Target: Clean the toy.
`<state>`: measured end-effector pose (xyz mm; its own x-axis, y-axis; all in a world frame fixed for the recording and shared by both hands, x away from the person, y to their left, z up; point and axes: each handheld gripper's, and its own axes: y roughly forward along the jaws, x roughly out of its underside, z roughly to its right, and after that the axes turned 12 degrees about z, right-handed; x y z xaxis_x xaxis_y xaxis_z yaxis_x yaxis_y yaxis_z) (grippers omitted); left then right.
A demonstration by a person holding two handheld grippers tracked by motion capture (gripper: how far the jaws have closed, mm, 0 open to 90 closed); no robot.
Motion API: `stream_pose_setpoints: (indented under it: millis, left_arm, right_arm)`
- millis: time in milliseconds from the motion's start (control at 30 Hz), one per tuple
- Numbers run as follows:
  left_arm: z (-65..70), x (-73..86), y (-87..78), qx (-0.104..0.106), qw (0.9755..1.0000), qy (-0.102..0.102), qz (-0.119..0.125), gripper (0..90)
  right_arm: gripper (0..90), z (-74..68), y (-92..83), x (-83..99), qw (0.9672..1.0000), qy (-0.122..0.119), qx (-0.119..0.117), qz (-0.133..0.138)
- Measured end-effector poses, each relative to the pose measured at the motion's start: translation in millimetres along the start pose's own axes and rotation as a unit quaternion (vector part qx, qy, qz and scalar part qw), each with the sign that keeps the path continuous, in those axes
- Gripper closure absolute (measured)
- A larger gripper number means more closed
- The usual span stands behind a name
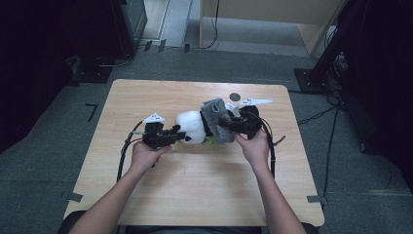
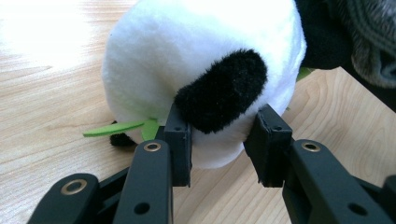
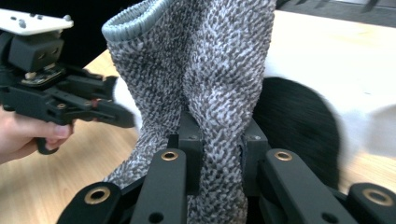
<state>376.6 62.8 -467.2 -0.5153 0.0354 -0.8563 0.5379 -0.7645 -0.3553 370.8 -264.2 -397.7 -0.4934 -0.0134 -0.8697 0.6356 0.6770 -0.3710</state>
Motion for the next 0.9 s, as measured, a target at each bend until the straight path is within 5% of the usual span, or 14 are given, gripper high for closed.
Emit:
stream_pose_setpoints:
  millis: [500,700,900]
  left_arm:
    - [-0.1,-1.0,0.8,0.003,1.0000,-0.002,0.001,65.4]
    - [-1.5,-1.2,0.1,0.001,1.0000,-0.005,0.000,65.8]
    - [-2.6,-1.0,-0.4,-0.002,0.9999,-0.012,0.006,66.1]
  right_arm:
    - [77.2,39.7,-23.6,2.2,0.9986,0.042,0.029,0.015]
    - [77.5,49.6,-34.4,1.9,0.9969,0.047,0.061,0.018]
    - [78.0,35.4,-42.6,-9.4,0.9971,0.033,0.056,0.039]
